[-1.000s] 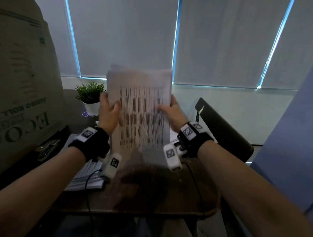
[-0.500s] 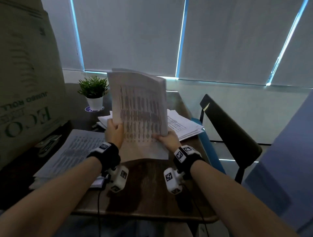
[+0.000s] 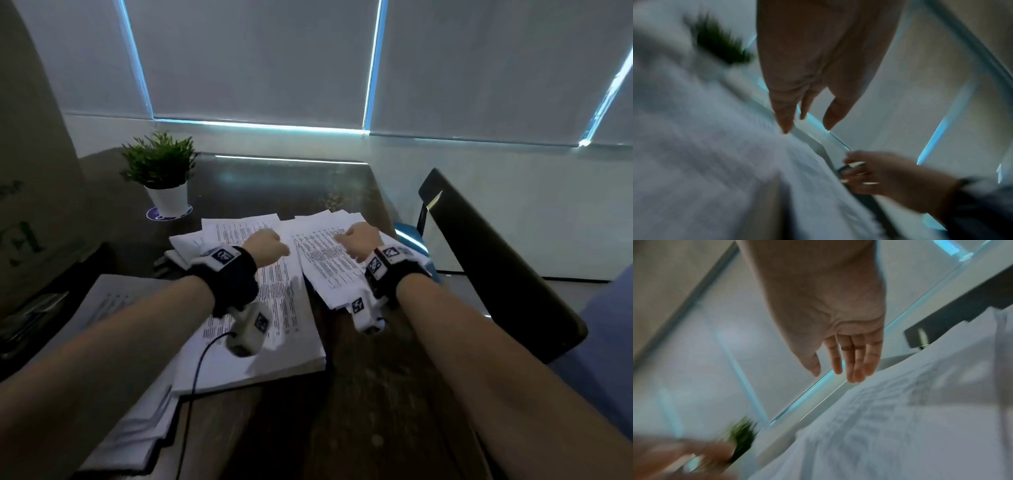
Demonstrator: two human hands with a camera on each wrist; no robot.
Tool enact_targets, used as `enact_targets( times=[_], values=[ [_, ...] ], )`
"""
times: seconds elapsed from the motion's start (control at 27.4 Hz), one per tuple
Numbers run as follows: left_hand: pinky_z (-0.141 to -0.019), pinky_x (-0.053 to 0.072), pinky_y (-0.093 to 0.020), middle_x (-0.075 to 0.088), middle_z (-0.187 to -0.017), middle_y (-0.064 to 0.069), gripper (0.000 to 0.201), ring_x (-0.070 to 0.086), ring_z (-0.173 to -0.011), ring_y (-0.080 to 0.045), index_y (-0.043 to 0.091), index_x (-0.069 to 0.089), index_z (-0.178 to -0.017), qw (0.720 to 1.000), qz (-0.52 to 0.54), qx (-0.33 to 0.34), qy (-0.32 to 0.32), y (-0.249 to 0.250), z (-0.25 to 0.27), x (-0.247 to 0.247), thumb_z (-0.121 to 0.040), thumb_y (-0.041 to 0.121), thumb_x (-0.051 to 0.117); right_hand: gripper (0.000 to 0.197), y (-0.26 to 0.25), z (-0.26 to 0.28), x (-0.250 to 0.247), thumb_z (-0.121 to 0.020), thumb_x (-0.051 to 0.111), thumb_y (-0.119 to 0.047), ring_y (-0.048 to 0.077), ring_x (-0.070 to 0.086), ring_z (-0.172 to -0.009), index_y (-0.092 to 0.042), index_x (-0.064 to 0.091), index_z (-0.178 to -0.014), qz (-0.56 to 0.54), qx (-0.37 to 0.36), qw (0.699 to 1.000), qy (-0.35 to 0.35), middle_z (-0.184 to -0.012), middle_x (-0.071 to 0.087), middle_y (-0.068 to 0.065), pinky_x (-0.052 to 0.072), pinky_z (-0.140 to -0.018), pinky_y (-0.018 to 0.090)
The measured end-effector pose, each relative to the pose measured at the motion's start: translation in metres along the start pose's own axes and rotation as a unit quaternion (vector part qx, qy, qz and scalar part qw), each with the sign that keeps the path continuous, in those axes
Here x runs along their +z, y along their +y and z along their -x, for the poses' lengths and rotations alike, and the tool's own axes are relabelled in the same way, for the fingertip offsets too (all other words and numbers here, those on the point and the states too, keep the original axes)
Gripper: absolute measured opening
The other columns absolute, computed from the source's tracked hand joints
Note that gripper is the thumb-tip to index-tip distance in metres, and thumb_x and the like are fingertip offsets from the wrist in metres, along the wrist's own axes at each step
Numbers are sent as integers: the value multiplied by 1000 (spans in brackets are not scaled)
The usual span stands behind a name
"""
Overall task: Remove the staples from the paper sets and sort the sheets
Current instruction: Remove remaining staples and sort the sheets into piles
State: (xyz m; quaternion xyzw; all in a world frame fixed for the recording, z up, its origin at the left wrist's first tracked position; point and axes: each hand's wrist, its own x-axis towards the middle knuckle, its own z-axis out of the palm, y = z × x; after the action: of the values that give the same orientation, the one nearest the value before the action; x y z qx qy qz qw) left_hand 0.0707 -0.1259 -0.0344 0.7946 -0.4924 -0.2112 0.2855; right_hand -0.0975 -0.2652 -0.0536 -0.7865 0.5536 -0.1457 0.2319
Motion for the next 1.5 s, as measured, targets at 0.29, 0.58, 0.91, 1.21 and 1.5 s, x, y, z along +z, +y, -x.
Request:
enact_targets(
  times=[0.29,0.58,0.91,1.21,1.5],
  values=[
    [-106,38,-36,48,-141,-17,42,46,-130,-30,-1,49,-135,985,6,-73,-158,64,-67,95,-98,21,47,93,115,-114,-26,-79,56,-76,33,50,-129,-13,43,-146,49,132,989,-56,-147,48,12,38,-109,45],
    [-99,44,-33,48,-140,-13,57,49,-125,-29,2,46,-136,985,-40,-77,-150,74,-100,120,-90,31,63,52,145,-74,-71,-90,68,-42,27,63,-109,-1,61,-123,51,190,963,-186,-122,66,14,49,-95,36],
    [-98,47,-35,60,-125,-15,55,57,-116,-29,-3,56,-121,979,-139,-74,-132,70,-104,133,-84,34,72,40,155,-51,-38,-85,69,-52,16,61,-83,-14,61,-91,27,114,990,-82,-87,63,-1,47,-78,28],
    [-86,44,-28,52,-131,-17,44,54,-116,-30,0,54,-126,991,14,-106,-84,59,-106,135,-89,23,61,46,150,-46,-36,-85,70,-2,40,63,-111,0,54,-128,-319,103,936,-110,-124,64,21,53,-93,49],
    [-85,56,-43,67,-113,-15,50,68,-97,-29,5,55,-124,881,450,142,17,86,-42,27,-86,35,67,51,83,61,-106,-86,66,-5,33,66,-112,-7,49,-133,-491,-98,864,-42,-124,66,18,53,-96,52]
  ],
)
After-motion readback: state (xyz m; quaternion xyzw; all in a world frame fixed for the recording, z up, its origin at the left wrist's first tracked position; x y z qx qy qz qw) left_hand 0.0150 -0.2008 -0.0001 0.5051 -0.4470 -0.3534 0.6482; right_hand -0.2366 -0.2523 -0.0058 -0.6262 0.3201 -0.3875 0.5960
